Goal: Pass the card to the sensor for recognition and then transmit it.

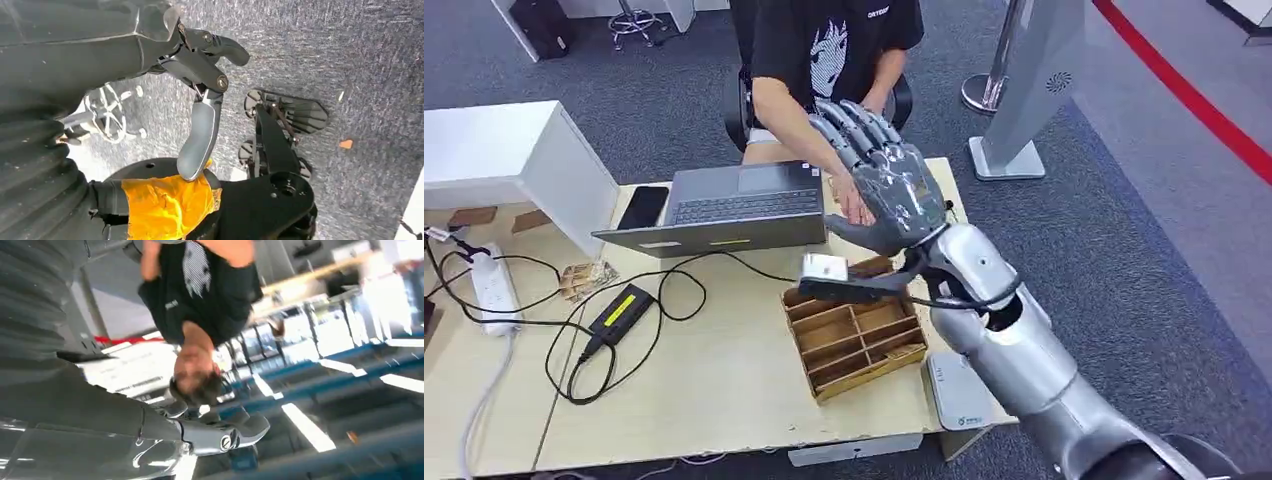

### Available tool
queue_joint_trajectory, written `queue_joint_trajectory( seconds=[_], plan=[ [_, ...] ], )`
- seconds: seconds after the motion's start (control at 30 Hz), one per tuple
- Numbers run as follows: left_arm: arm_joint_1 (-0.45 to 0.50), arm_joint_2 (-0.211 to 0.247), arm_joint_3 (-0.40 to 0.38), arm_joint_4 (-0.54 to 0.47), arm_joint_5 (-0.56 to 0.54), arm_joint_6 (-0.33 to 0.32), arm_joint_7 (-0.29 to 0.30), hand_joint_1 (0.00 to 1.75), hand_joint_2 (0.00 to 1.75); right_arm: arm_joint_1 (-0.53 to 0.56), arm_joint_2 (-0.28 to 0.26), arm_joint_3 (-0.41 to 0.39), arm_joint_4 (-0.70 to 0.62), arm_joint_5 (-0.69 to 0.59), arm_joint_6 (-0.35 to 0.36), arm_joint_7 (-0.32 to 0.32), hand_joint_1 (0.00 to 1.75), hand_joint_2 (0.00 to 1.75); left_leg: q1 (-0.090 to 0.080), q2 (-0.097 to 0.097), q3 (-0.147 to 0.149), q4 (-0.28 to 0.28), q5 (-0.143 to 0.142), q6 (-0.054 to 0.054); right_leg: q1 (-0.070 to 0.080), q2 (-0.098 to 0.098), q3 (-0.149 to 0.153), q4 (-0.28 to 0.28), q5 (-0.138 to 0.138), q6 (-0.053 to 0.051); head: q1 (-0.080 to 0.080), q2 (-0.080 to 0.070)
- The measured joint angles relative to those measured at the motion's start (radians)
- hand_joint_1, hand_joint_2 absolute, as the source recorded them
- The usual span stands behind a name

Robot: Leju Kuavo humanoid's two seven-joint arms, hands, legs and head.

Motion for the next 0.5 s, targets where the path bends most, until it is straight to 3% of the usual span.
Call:
queue_joint_trajectory(
  seconds=[0.27, 0.5],
  plan=[
    [0.007, 0.000, 0.025, 0.000, 0.019, 0.006, 0.000, 0.00, 1.75, 0.278, -0.187, -0.039, -0.266, -0.018, -0.046, -0.108, 0.00, 1.75, 0.000, 0.001, -0.001, 0.000, -0.002, 0.001, 0.000, 0.001, 0.000, -0.001, 0.000, 0.000, 0.000, 0.000],
    [0.007, 0.000, 0.039, 0.000, 0.028, 0.006, 0.000, 0.00, 1.75, 0.388, -0.275, -0.042, -0.323, 0.040, -0.059, -0.119, 0.00, 1.75, 0.000, 0.002, 0.000, 0.000, -0.002, 0.001, 0.000, 0.002, 0.000, 0.000, 0.000, 0.000, 0.000, 0.000]
  ],
)
